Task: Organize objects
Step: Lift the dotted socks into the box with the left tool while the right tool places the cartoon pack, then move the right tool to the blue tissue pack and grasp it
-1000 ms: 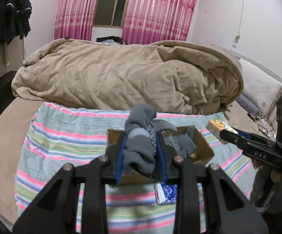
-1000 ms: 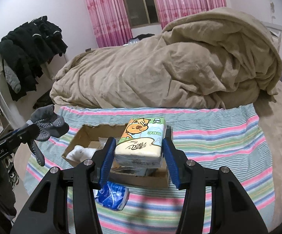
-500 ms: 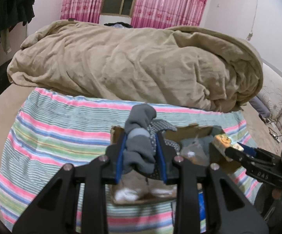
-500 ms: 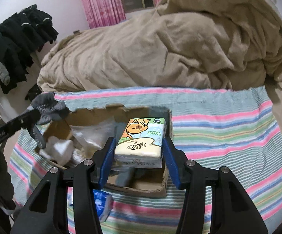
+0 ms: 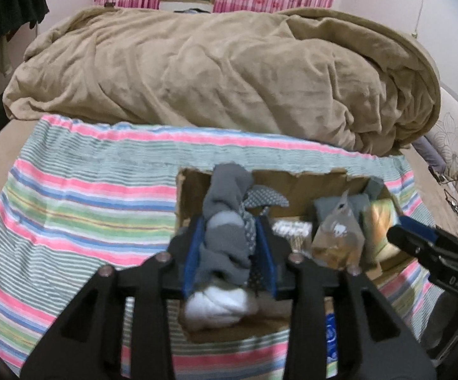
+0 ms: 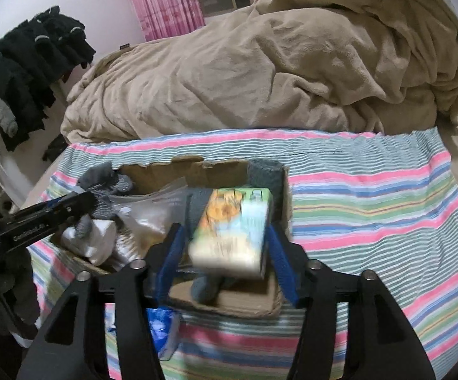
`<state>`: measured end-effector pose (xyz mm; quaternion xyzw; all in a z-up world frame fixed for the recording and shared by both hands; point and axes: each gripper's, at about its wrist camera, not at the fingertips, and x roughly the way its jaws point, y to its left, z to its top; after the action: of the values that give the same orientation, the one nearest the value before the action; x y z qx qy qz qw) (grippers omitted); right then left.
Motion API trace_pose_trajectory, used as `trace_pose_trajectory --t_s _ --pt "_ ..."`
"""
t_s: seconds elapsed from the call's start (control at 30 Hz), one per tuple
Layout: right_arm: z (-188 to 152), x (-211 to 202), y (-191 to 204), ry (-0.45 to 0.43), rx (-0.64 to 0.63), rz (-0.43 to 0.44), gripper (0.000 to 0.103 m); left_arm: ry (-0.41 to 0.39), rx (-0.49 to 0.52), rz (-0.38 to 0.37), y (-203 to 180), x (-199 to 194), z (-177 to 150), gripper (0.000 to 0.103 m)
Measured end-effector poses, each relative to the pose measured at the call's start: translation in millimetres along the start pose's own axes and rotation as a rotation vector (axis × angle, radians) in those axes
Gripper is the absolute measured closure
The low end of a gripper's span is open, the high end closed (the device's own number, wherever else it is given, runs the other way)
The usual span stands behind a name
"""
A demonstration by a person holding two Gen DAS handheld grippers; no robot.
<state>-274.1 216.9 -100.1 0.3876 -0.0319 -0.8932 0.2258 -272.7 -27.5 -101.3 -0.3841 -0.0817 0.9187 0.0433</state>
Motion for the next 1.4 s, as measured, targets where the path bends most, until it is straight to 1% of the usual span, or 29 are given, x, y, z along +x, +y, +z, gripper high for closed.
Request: trace_pose_trajectory --t_s 0.03,0.07,0.1,0.13,0.33,0.43,0.6,0.63,0.7,0.8,0.87,1.07,1.17,1.4 --pt "0.0 -2.7 0.0 -0.003 0.012 0.014 0.037 -0.004 0.002 0.002 -0.5 -3.3 1.2 0.056" --pt "0.0 -5.2 0.8 -0.007 0.014 0.016 0.035 -0.008 0.002 0.007 -1.2 -6.8 2.4 0.052" --pt "0.0 -8.8 2.5 -0.015 0.013 0.012 0.035 -0.012 -0.001 0.007 -1.2 -10.5 3.3 0.04" --pt "0.3 -13.1 3.8 -0.023 0.013 0.008 0.034 -0.017 -0.007 0.002 -0.7 -14.5 3.8 0.034" --pt "3.3 -41.0 11.0 -0.062 0.007 0.002 0.034 -0.05 -0.01 -0.005 -5.4 -47.6 2.8 0.032" --pt "4.0 -57.1 16.7 -0.081 -0.005 0.0 0.034 -0.07 0.001 -0.012 -11.5 -70.4 0.2 0.03" --pt "1.8 -82.5 25.8 -0.11 -0.018 -0.003 0.033 -0.102 0.028 -0.019 -20.1 -108.5 -5.6 0.029" --pt "0.6 -88.3 27.6 -0.117 -0.018 -0.004 0.032 -0.11 0.031 -0.02 -21.3 -117.6 -7.9 0.028" --pt "-1.7 -98.9 30.8 -0.134 -0.018 -0.004 0.021 -0.117 0.031 -0.019 -22.9 -130.7 -12.6 0.026" --pt "-5.3 -112.4 36.3 -0.15 -0.018 -0.005 0.02 -0.117 0.032 -0.006 -24.3 -147.5 -21.0 0.021" --pt "-7.9 -118.4 39.5 -0.153 -0.02 -0.002 0.02 -0.113 0.034 0.003 -24.8 -157.3 -28.5 0.02" --pt "-21.3 -135.8 50.1 -0.158 -0.026 0.004 0.02 -0.099 0.028 -0.002 -21.8 -177.2 -53.6 0.02" --pt "-30.4 -141.5 54.8 -0.154 -0.03 0.007 0.02 -0.09 0.023 -0.009 -20.3 -180.8 -66.1 0.02" --pt "-51.6 -133.6 63.5 -0.112 -0.028 0.005 0.02 -0.039 -0.007 -0.015 -10.9 -171.1 -94.3 0.02"
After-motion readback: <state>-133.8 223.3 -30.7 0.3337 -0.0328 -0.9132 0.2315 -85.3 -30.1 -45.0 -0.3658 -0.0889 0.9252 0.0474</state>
